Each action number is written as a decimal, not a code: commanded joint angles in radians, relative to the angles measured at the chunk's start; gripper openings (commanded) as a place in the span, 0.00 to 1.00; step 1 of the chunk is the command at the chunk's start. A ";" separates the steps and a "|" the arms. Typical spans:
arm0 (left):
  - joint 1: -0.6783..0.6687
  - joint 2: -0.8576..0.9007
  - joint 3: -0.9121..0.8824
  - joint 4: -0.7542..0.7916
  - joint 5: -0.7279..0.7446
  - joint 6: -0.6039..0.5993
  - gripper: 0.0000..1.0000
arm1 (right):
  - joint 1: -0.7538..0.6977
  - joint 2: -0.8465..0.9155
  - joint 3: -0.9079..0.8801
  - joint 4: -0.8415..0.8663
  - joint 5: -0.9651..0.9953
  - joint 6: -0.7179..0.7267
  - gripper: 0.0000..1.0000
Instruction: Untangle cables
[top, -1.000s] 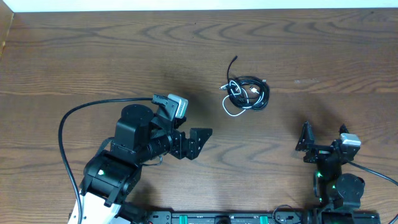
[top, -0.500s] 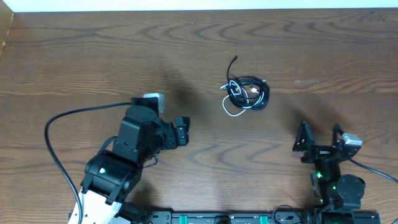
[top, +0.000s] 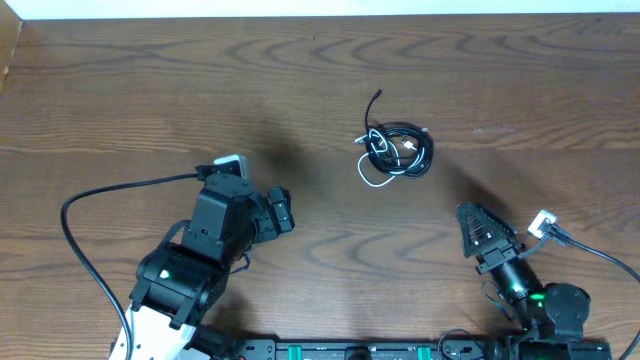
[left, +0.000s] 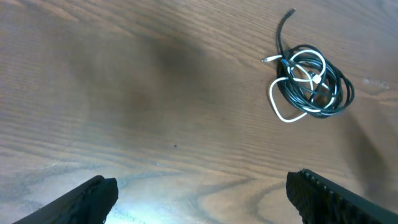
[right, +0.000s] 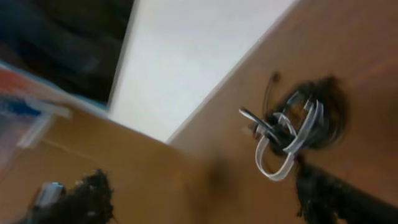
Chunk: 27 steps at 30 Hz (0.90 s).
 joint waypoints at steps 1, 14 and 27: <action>-0.001 0.001 0.024 -0.002 -0.018 -0.005 0.93 | -0.005 0.056 0.114 -0.095 -0.022 -0.098 0.99; -0.001 0.001 0.024 -0.002 -0.018 -0.005 0.93 | 0.021 0.683 0.662 -0.531 0.078 -0.448 0.99; -0.001 0.001 0.024 -0.002 -0.018 -0.005 0.93 | 0.205 1.348 0.916 -0.510 0.347 -0.475 0.87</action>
